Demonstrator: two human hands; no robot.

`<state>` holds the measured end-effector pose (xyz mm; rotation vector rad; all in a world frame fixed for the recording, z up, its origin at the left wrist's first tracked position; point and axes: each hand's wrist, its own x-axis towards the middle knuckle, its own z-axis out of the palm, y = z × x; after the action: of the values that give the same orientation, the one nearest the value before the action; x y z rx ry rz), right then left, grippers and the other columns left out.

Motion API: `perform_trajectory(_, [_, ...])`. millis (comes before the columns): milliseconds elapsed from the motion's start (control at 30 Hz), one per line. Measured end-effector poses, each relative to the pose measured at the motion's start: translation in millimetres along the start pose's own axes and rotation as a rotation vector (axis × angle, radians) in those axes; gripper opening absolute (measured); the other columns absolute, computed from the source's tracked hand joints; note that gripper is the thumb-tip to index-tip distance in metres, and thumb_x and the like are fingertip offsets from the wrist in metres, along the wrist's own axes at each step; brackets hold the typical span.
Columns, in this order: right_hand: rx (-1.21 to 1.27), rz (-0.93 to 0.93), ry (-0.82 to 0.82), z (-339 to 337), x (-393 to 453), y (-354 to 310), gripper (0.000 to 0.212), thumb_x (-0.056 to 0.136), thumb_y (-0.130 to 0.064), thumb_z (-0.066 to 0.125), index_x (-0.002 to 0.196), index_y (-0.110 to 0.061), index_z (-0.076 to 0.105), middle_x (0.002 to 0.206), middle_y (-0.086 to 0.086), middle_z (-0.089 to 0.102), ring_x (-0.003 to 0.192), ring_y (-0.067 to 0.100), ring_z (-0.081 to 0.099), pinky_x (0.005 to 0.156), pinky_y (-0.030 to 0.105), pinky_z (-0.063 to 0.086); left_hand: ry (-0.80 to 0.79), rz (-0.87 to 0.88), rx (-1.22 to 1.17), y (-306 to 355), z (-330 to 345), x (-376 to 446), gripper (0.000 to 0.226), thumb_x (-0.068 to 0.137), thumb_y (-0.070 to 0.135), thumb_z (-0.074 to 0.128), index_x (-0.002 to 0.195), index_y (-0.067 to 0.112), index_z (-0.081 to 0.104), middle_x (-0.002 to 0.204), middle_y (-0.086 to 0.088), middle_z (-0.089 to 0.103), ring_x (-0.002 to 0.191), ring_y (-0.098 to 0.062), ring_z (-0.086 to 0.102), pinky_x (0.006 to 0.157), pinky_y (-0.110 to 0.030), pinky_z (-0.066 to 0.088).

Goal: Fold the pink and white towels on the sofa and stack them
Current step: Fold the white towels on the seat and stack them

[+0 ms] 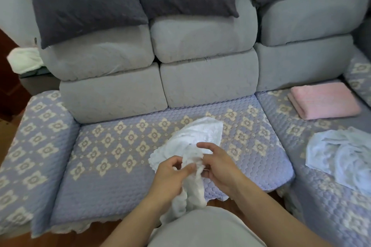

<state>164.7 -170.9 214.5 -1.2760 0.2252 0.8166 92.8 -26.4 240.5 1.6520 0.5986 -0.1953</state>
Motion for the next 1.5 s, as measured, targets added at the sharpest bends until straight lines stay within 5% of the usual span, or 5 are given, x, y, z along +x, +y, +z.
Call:
perform_trajectory(533, [0.067,-0.064,0.096,0,3,-4,0.024,0.099,-0.011,0.056,0.110,-0.023,0.074,0.090,0.017,0.057,0.085,0.030,0.049,0.076,0.042,0.042,0.057,-0.232,-0.271,-6,-10,12,0.018,0.087,0.005,0.055,0.072,0.013,0.053,0.064,-0.004,0.031,0.048,-0.014,0.022,0.043,-0.026,0.025])
perform_trajectory(933, [-0.462,-0.278,0.288,28,-17,-11,0.030,0.093,-0.003,0.046,0.081,-0.018,0.069,0.062,-0.007,0.060,0.049,0.008,0.044,0.048,0.022,0.038,0.117,-0.136,-0.129,2,-7,7,0.029,0.094,0.029,0.063,0.074,0.011,0.052,0.057,-0.008,0.036,0.043,-0.018,0.032,0.046,-0.030,0.032])
perform_trajectory(1133, [-1.006,-0.482,0.212,35,-22,-2,0.026,0.089,-0.020,0.062,0.114,-0.020,0.067,0.110,-0.012,0.063,0.100,0.001,0.058,0.083,0.008,0.040,0.084,-0.129,-0.081,17,-5,-7,0.035,0.094,0.030,0.056,0.073,0.002,0.060,0.049,-0.003,0.038,0.043,-0.014,0.035,0.045,-0.028,0.034])
perform_trajectory(1300, [-1.177,-0.686,0.203,33,-17,11,0.013,0.089,-0.019,0.068,0.101,-0.020,0.066,0.097,-0.009,0.060,0.082,0.006,0.059,0.071,0.022,0.048,0.002,-0.004,0.063,20,-9,-10,0.052,0.101,0.042,0.048,0.054,0.024,0.059,0.057,-0.009,0.042,0.051,-0.020,0.038,0.049,-0.031,0.034])
perform_trajectory(1500, [-1.236,-0.547,0.630,-29,15,-14,0.037,0.085,0.011,0.049,0.097,-0.011,0.076,0.079,0.005,0.073,0.059,0.019,0.061,0.057,0.029,0.053,0.195,0.196,0.499,-20,-68,24,0.019,0.097,0.033,0.061,0.114,0.043,0.063,0.066,0.004,0.056,0.050,-0.004,0.046,0.049,-0.019,0.038])
